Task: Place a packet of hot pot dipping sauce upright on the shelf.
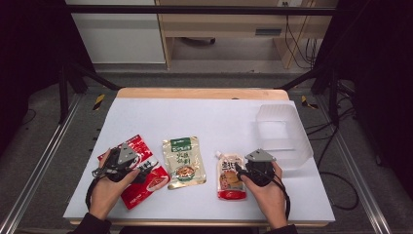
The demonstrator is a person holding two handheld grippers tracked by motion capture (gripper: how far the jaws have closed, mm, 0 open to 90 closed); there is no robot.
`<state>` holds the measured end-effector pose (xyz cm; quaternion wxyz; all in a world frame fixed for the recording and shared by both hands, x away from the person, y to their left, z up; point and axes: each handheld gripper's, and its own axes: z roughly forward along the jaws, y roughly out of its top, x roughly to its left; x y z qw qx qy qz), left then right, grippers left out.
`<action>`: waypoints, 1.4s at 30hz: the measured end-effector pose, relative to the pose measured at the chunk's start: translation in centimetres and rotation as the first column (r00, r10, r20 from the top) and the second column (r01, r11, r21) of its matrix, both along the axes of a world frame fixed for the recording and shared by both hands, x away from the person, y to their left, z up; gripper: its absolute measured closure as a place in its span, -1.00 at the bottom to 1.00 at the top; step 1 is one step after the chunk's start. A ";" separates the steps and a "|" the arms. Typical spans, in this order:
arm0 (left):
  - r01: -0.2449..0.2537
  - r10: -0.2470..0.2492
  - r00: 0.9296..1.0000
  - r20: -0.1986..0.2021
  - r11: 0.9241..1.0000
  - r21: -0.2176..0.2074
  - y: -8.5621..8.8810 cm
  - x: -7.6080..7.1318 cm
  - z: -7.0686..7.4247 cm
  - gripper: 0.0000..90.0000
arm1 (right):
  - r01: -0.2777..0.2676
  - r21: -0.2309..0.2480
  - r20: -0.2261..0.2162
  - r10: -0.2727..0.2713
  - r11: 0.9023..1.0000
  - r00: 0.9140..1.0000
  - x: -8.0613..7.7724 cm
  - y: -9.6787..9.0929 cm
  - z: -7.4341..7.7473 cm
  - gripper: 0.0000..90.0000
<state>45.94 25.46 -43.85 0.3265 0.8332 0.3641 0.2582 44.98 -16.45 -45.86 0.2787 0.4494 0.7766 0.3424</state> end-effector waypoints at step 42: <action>0.095 -0.096 0.995 -0.034 0.995 -0.027 -1.3 -0.5 -0.2 -0.83 | -0.052 0.014 -0.174 0.054 0.999 0.983 4.0 1.4 -1.2 0.67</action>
